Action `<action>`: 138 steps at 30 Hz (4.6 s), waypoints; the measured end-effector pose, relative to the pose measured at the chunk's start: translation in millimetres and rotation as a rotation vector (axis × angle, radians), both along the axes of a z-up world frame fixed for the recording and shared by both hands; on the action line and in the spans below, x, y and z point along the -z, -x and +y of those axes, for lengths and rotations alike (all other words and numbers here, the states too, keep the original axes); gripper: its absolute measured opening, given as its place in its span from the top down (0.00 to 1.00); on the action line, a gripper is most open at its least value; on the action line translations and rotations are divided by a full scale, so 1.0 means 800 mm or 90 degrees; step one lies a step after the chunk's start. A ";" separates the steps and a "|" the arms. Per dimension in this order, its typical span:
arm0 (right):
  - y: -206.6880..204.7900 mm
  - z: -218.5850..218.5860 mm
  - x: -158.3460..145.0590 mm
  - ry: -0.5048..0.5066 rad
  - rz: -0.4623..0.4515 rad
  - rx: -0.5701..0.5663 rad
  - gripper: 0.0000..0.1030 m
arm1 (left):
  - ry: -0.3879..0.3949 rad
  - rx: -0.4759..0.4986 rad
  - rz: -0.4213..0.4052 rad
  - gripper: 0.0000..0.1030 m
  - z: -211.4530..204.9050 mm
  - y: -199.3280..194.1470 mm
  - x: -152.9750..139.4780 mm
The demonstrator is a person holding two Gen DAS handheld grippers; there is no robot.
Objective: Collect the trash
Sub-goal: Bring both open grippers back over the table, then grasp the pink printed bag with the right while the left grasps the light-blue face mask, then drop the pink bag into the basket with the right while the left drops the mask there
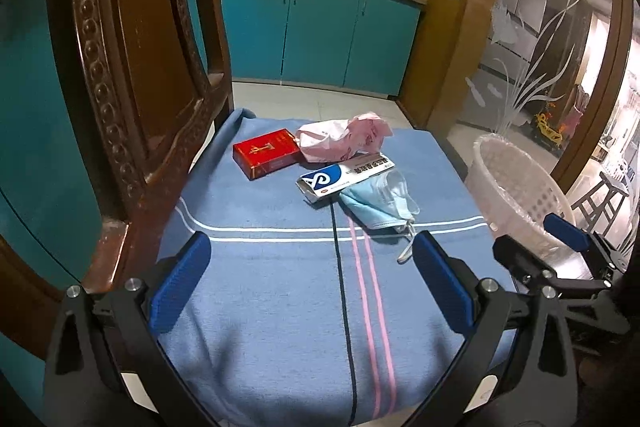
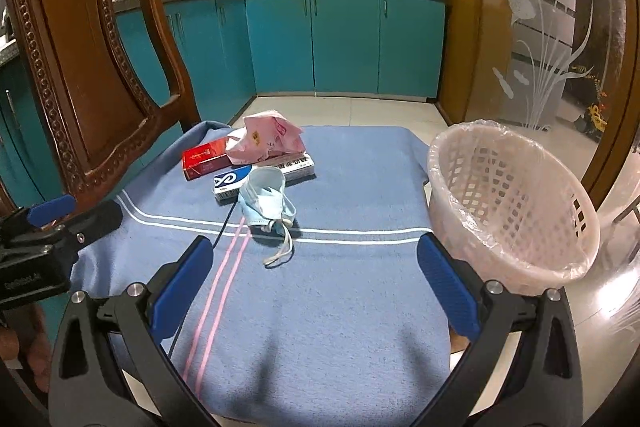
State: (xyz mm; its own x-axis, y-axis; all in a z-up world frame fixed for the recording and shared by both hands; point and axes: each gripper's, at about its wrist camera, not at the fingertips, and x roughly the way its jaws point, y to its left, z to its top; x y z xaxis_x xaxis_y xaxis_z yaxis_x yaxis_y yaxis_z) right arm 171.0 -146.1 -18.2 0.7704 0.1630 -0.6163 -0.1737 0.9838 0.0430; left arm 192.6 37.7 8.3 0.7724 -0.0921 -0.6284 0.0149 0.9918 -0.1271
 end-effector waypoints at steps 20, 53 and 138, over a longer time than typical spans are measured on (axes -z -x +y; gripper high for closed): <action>-0.031 -0.069 -0.013 -0.134 0.007 0.115 0.03 | 0.003 0.024 0.131 0.03 -0.118 -0.147 0.079; -0.278 0.099 0.066 -0.133 0.164 0.027 0.69 | 0.079 0.028 -0.019 0.82 0.041 -0.010 -0.038; 0.053 -0.333 -0.050 -0.456 -0.237 0.428 0.03 | 0.027 0.301 0.031 0.07 -0.379 -0.135 -0.039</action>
State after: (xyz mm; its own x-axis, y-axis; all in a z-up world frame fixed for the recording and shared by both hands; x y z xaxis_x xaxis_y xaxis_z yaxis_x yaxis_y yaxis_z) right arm 128.9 -412.3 21.5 0.9586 -0.1350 -0.2508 0.2769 0.6486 0.7090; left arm 300.4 -265.7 39.3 0.6094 -0.4537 -0.6502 0.4571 0.8711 -0.1795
